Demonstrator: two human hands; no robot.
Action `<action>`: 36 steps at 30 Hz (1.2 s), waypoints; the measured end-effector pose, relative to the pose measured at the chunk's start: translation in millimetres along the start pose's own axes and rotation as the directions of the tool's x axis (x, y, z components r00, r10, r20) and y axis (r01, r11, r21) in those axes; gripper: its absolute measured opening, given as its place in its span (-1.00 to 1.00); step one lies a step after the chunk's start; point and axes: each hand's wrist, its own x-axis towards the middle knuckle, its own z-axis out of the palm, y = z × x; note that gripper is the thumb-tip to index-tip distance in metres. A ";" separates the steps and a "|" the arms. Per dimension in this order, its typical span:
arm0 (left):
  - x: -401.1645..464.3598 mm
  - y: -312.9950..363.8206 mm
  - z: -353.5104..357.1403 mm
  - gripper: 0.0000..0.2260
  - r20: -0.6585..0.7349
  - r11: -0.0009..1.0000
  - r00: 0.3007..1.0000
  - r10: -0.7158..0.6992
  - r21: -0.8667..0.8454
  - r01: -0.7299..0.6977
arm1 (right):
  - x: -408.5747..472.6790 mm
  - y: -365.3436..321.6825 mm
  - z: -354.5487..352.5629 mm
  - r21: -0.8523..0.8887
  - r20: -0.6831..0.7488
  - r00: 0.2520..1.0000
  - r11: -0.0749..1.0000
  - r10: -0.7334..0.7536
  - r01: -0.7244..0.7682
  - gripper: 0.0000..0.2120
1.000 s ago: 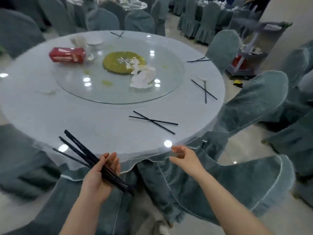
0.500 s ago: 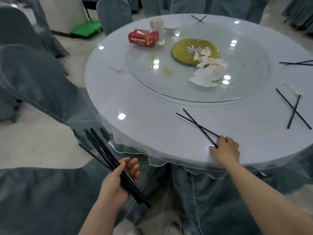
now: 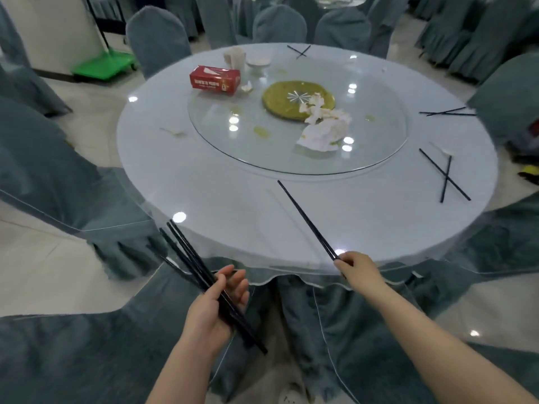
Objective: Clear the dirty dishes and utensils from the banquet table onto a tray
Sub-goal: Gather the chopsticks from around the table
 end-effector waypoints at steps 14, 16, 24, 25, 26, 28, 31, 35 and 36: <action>-27.3 -94.5 92.4 -0.79 0.207 0.965 0.965 -0.160 0.237 0.109 | -159.0 -19.6 -10.2 0.232 -0.075 0.997 0.972 -0.013 0.031 -0.84; -37.4 -113.1 104.7 -0.77 0.217 0.965 0.961 -0.171 0.235 0.119 | -164.9 -1.4 -25.6 0.257 -0.098 0.995 0.967 0.019 0.007 -0.82; -82.6 -235.3 191.5 -0.78 0.222 0.990 0.971 -0.085 0.133 0.056 | -195.6 98.7 -132.2 0.289 -0.125 0.991 0.957 0.040 -0.002 -0.86; -89.8 -254.6 204.3 -0.78 0.226 0.991 0.971 -0.073 0.126 0.045 | -199.4 114.7 -149.5 0.277 -0.138 0.990 0.961 0.038 0.002 -0.87; -96.4 -273.2 216.6 -0.78 0.237 0.992 0.969 -0.063 0.118 0.036 | -202.8 130.2 -166.5 0.264 -0.155 0.987 0.964 0.033 0.009 -0.88; -107.9 -309.3 240.9 -0.75 0.258 0.996 0.965 -0.056 0.088 0.034 | -208.6 160.9 -199.2 0.270 -0.184 0.982 0.963 0.029 0.022 -0.89; -121.5 -352.1 278.1 -0.70 0.237 0.998 0.970 -0.056 -0.007 0.060 | -213.2 196.6 -239.1 0.296 -0.211 0.976 0.955 0.052 0.013 -0.91; -125.3 -389.3 319.9 -0.71 0.177 0.998 0.983 -0.044 -0.029 0.050 | -205.9 232.3 -274.3 0.290 -0.195 0.978 0.957 0.073 -0.014 -0.85; -123.3 -397.3 329.4 -0.71 0.173 0.999 0.984 -0.041 -0.021 0.046 | -201.8 240.0 -282.5 0.298 -0.190 0.979 0.954 0.076 -0.016 -0.86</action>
